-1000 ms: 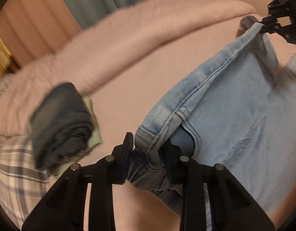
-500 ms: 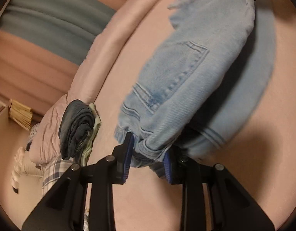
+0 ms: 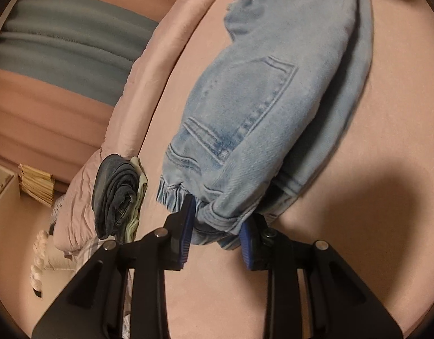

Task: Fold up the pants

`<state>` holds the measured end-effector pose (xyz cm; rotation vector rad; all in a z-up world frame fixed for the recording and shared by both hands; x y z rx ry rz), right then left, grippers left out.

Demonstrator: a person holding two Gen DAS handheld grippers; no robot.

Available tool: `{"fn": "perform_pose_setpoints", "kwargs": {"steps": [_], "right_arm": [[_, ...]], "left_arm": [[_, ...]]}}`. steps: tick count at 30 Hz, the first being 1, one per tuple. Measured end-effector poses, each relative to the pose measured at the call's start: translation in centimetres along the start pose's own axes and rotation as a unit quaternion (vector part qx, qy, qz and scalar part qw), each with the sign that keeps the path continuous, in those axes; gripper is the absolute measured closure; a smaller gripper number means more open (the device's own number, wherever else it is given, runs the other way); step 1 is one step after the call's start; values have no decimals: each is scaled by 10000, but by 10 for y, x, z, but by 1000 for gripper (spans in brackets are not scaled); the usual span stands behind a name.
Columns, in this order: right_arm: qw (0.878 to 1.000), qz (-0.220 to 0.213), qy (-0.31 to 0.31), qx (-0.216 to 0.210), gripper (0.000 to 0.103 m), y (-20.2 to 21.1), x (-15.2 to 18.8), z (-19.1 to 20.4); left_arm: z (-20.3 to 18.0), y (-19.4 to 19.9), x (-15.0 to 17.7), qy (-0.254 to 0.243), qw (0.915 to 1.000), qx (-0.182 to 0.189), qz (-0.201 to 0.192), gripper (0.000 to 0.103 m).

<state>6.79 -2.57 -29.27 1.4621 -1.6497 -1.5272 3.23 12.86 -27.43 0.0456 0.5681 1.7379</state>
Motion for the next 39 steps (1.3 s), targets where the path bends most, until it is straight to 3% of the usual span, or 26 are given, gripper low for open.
{"fn": "perform_pose_setpoints", "kwargs": {"steps": [3, 5, 7, 8, 9, 10, 11, 13, 16, 19, 22, 23, 24, 27, 28, 30, 32, 34, 35, 36, 38, 39], "right_arm": [[9998, -80, -148, 66, 96, -4, 2, 8], [9996, -148, -213, 89, 96, -4, 6, 9], [9990, -163, -409, 82, 94, 4, 8, 7], [9982, -180, -571, -34, 86, 11, 10, 4], [9966, -222, -740, -269, 70, 20, 13, 1], [9947, -297, -871, -461, 57, 27, 16, -1], [9895, -472, -1123, -775, 36, 40, 21, -6], [9779, -841, -1521, -1160, 31, 63, 32, -18], [9572, -1371, -2158, -1356, 31, 91, 44, -45], [9220, -1748, -3227, -1233, 31, 100, 52, -105], [8943, -1572, -4110, -813, 31, 87, 50, -160], [8835, -1331, -4452, -602, 31, 74, 45, -186], [8769, -1183, -4623, -577, 31, 65, 41, -201], [8599, -846, -4973, -781, 31, 25, 20, -247], [8569, -752, -5033, -818, 31, 15, 16, -257], [8525, -433, -5159, -724, 31, -17, 2, -276], [8619, -63, -5045, -515, 31, -42, -12, -283], [8671, 261, -4961, -362, 31, -62, -20, -287], [8699, 434, -4901, -354, 31, -76, -23, -288], [8709, 589, -4871, -275, 39, -84, -23, -288], [8751, 663, -4787, -237, 53, -93, -23, -287], [8805, 510, -4709, -202, 79, -90, -23, -285]], "left_arm": [[-10, 2, 1, -336, 9993, -154, -39, 73], [-6, 3, 0, -245, 9995, -180, 98, 70], [4, 7, -1, -50, 9995, -61, 294, 55], [12, 12, 0, 161, 9989, 189, 401, 43], [20, 18, 1, 369, 9976, 398, 432, 17], [30, 30, 2, 634, 9960, 547, 324, 8], [35, 38, 2, 752, 9951, 601, 228, 8], [42, 50, -2, 957, 9927, 703, 232, 8], [45, 52, -17, 1286, 9878, 849, 246, 8], [40, 48, -53, 1854, 9741, 1287, 138, 12], [34, 47, -98, 2621, 9400, 2180, -144, 14], [30, 44, -119, 2944, 9191, 2610, -219, 14], [27, 42, -130, 3104, 9073, 2826, -244, 14], [15, 29, -169, 3782, 8518, 3616, -262, 23], [10, 24, -180, 3911, 8402, 3748, -239, 24], [0, 18, -193, 3980, 8344, 3809, -170, 27], [-11, 12, -205, 3958, 8255, 4022, -109, 36], [-24, 7, -213, 3881, 8232, 4143, 34, 49], [-32, 4, -218, 3792, 8260, 4168, 118, 53], [-36, 4, -220, 3745, 8283, 4165, 138, 58], [-42, 8, -225, 3618, 8413, 4017, 41, 63], [-43, 10, -226, 3573, 8459, 3960, -14, 70]]}}
Point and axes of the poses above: each gripper's, at about its wrist camera, not at the fingertips, and y roughly against the way its jaws point, z to its left, x to its underside, the point moved 1 cm from there along -y, roughly the way its jaws point, and after that the axes turned 12 degrees about -x, right-handed, at the moved point
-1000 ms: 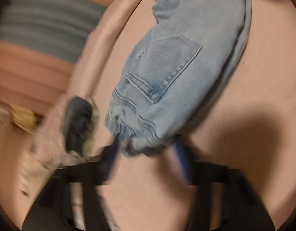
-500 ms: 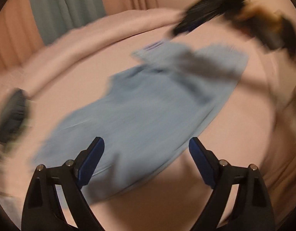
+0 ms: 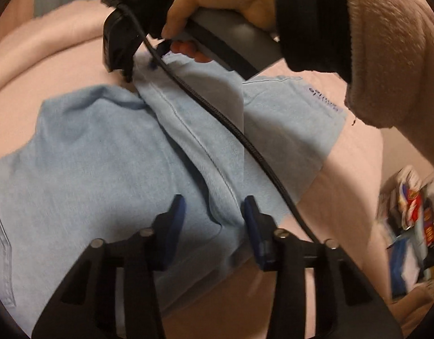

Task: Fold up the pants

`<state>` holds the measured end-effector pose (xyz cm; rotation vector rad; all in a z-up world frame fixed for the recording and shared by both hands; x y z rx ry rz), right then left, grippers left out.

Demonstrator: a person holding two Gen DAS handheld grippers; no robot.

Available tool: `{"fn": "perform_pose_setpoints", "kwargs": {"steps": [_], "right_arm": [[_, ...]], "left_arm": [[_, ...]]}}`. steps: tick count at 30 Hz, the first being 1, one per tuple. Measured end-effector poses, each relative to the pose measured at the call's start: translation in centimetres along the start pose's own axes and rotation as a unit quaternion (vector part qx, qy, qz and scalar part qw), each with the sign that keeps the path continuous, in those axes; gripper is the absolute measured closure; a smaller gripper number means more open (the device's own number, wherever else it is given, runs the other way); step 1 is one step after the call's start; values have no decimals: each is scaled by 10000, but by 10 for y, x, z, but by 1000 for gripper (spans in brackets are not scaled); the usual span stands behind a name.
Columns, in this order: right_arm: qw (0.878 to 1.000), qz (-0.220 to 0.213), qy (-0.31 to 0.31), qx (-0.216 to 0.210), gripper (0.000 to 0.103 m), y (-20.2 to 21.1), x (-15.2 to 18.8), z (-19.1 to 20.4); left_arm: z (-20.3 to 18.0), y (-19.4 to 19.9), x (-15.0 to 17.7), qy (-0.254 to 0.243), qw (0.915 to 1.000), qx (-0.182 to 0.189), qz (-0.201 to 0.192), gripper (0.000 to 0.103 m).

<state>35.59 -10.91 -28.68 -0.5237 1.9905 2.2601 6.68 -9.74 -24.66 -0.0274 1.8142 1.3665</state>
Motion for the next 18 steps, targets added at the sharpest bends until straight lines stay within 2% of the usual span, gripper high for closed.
{"fn": "perform_pose_setpoints", "kwargs": {"steps": [1, 3, 5, 6, 7, 9, 11, 12, 13, 16, 17, 18], "right_arm": [[9999, -89, 40, -73, 91, 3, 2, 0], [9994, -312, 10, -134, 92, 13, 10, -6], [9961, -676, -324, -455, 95, 31, 20, -20], [9881, -1082, -686, -851, 95, 51, 31, -36], [9738, -1528, -1053, -1313, 94, 76, 48, -53], [9494, -2210, -1461, -1686, 94, 121, 87, -82], [9347, -2680, -1626, -1675, 94, 155, 128, -101], [9233, -2949, -1807, -1673, 94, 176, 161, -117], [9173, -3050, -1925, -1686, 94, 183, 178, -127], [8877, -3348, -2659, -1707, 94, 190, 257, -171], [8839, -3355, -2803, -1661, 94, 188, 262, -173], [8755, -3380, -3053, -1613, 94, 179, 289, -179]], "left_arm": [[0, -2, -2, -23, 10000, 36, 1, 78], [-3, -2, -3, 25, 9999, 161, 36, 84], [-6, 0, -3, 1, 9999, 118, 36, 86], [-8, 3, -3, -26, 9999, 97, 26, 87], [-11, 5, -3, -77, 9999, 102, 32, 89], [-19, 9, -4, -241, 9997, 32, 21, 91], [-29, 10, -6, -410, 9991, -39, 7, 91], [-33, 11, -8, -495, 9987, -103, -14, 91], [-36, 11, -7, -537, 9985, -124, -13, 91], [-46, 13, -14, -702, 9973, -214, -20, 91], [-51, 14, -16, -808, 9964, -252, -5, 91], [-53, 13, -16, -874, 9957, -298, 26, 91]]}}
Point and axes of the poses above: each gripper's, at about its wrist camera, not at the fingertips, and y roughly against the way its jaws point, z to its left, x to its underside, the point moved 1 cm from there along -y, roughly the way its jaws point, and after that the axes turned 12 degrees about -x, right-handed, at the moved point
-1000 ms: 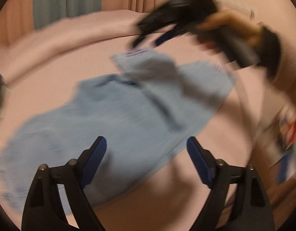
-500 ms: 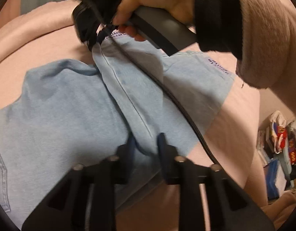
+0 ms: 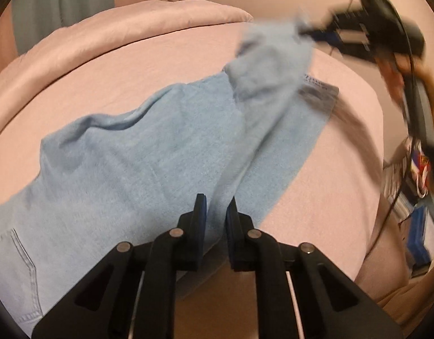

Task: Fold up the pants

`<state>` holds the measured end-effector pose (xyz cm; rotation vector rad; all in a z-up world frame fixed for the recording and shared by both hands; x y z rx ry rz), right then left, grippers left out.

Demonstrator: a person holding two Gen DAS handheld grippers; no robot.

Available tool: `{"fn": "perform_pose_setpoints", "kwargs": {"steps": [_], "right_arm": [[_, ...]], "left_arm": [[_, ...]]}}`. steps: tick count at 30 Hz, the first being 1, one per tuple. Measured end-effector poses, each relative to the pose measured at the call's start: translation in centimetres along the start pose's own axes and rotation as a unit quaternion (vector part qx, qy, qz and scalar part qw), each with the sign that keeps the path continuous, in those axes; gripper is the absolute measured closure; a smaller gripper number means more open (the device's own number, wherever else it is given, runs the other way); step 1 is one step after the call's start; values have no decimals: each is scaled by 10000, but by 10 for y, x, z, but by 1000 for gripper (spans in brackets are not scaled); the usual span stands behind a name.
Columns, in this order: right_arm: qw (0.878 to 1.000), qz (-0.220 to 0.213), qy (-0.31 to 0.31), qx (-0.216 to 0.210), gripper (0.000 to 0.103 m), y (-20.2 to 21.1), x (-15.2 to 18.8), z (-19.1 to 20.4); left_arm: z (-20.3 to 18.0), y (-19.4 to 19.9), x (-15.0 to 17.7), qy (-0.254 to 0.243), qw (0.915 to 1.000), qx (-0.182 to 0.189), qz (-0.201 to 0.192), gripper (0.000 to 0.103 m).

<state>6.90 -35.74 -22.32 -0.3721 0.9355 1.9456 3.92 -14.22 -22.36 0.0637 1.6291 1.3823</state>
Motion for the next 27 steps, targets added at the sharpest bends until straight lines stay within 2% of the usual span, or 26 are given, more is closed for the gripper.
{"fn": "perform_pose_setpoints", "kwargs": {"steps": [2, 3, 5, 6, 8, 10, 14, 18, 20, 22, 25, 27], "right_arm": [[9985, -29, -539, 2, 94, 8, 32, -39], [9967, 47, -816, 0, 94, 2, 39, -58], [9914, 136, -1292, 156, 94, -1, 57, -83], [9888, 3, -1491, -100, 94, 1, 65, -93], [9821, -260, -1810, -460, 94, 6, 70, -102], [9769, -501, -1999, -568, 93, 10, 68, -108], [9762, -532, -2023, -579, 90, 7, 59, -111], [9688, -590, -2339, -568, 90, -6, 54, -113], [9706, -584, -2292, -456, 90, 0, 54, -114], [9808, -623, -1842, -168, 96, 1, 48, -101], [9882, -849, -1266, -140, 98, 19, 36, -85], [9890, -962, -1119, -77, 98, 33, 32, -78]], "left_arm": [[-7, -5, -1, -131, 9998, -75, 161, 90], [3, -6, 2, -159, 9996, -88, 226, 90], [-5, -9, -1, -329, 9988, -228, 289, 90], [-6, -8, -2, -393, 9984, -294, 287, 90], [-7, -7, -4, -446, 9977, -383, 324, 90], [-3, -11, -1, -440, 9975, -423, 366, 90], [-1, -12, 0, -494, 9965, -547, 401, 90], [2, -14, 5, -454, 9961, -604, 456, 90], [1, -16, 3, -434, 9960, -613, 486, 90], [-1, -17, 0, -440, 9956, -648, 511, 90], [-4, -17, -2, -515, 9952, -671, 501, 89], [-8, -18, -4, -555, 9950, -673, 478, 88]]}}
Point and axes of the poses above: each gripper's, at about its wrist camera, not at the fingertips, and y roughly against the way its jaws point, z to its left, x to its underside, the point moved 1 cm from there along -y, roughly the way its jaws point, and after that the axes turned 12 degrees about -x, right-handed, at the moved point
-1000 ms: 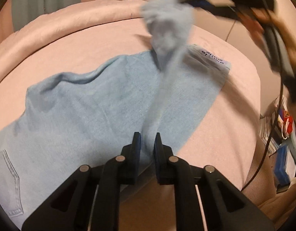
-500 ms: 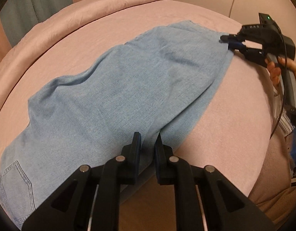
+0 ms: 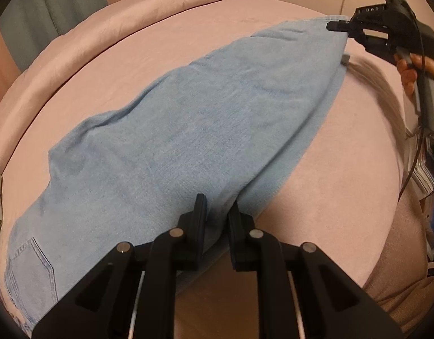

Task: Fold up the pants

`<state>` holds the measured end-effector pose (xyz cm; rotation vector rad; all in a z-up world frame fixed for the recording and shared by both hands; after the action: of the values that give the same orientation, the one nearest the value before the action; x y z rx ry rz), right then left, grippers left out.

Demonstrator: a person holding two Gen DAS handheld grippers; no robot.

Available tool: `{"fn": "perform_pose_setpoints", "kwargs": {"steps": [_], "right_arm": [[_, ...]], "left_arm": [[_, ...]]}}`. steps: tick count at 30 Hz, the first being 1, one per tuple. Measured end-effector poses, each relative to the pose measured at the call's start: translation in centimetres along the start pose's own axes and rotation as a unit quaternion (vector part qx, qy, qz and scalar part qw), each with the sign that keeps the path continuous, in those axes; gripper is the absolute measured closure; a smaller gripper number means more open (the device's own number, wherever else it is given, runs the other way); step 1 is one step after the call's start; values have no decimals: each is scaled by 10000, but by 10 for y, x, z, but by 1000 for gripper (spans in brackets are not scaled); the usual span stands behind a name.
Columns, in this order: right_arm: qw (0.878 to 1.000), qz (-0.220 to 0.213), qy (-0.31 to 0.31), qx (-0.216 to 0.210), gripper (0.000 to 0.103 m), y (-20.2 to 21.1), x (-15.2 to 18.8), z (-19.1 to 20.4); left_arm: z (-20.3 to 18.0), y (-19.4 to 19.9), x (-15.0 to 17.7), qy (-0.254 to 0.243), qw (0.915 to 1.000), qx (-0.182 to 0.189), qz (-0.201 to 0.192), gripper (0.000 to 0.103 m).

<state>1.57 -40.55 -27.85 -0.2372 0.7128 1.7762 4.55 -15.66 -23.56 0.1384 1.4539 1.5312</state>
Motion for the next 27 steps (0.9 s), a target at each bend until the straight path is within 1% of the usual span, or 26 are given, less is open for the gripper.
{"fn": "perform_pose_setpoints", "kwargs": {"steps": [3, 4, 5, 7, 8, 11, 13, 14, 15, 16, 17, 18, 19, 20, 22, 23, 24, 25, 26, 27], "right_arm": [[9996, 42, 99, 263, 98, 0, 2, -7], [9993, 119, 46, 351, 98, -5, 3, -12], [9987, 183, -151, 444, 98, -10, 5, -24], [9982, 237, -333, 445, 98, -15, 8, -33], [9977, 331, -342, 472, 98, -19, 10, -38], [9978, 357, -340, 436, 98, -13, 6, -40], [9971, 223, -343, 636, 93, 3, 0, -37], [9961, 74, -263, 844, 85, 12, -2, -34], [9937, -100, -102, 1113, 69, 21, -6, -27], [9915, -209, 68, 1285, 63, 27, -7, -22], [9888, -339, 377, 1404, 60, 33, -9, -10], [9859, -393, 745, 1446, 60, 36, -9, 6], [9846, -296, 1073, 1351, 60, 32, -8, 22], [9844, -74, 1342, 1135, 60, 23, -4, 37], [9819, 634, 1693, 560, 60, -6, 12, 60], [9777, 987, 1827, 325, 60, -22, 24, 70], [9720, 1228, 1992, 232, 60, -34, 36, 79], [9602, 1506, 2334, 281, 60, -50, 54, 89], [9483, 1702, 2646, 426, 60, -61, 69, 94], [9398, 1847, 2827, 527, 60, -68, 80, 96]], "left_arm": [[-3, -2, -1, -52, 10000, -57, 31, 89], [-3, -3, 0, -66, 10000, -61, 31, 89], [-3, -4, 0, -75, 10000, -60, 20, 89], [-1, -3, 2, -63, 10000, -35, 23, 88], [1, -3, 2, -31, 10000, 6, 30, 88], [8, 1, 3, 94, 9998, 135, 76, 85], [14, 11, 6, 241, 9991, 352, 46, 84], [19, 19, 10, 332, 9984, 460, -22, 81], [25, 29, 14, 438, 9974, 553, -117, 73], [31, 37, 17, 553, 9964, 612, -203, 62], [39, 44, 19, 692, 9952, 628, -288, 57], [46, 47, 21, 807, 9944, 600, -340, 49], [55, 50, 22, 972, 9929, 553, -397, 49], [67, 51, 23, 1162, 9912, 463, -440, 49], [88, 45, 24, 1558, 9866, 271, -412, 49], [100, 40, 27, 1817, 9824, 206, -380, 49], [109, 35, 30, 2015, 9787, 144, -355, 49], [119, 26, 37, 2184, 9754, -112, -257, 49], [124, 19, 43, 2231, 9742, -318, -122, 49], [129, 8, 54, 2266, 9727, -488, 119, 49]]}}
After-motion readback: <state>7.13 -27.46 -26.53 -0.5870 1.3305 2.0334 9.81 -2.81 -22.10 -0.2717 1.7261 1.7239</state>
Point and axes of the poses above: each gripper's, at about its wrist camera, not at the fingertips, and y roughly against the way its jaws point, z to its left, x to its underside, the point moved 1 cm from there along -y, roughly the way its jaws point, and after that the axes turned 12 degrees about -x, right-handed, at the moved point
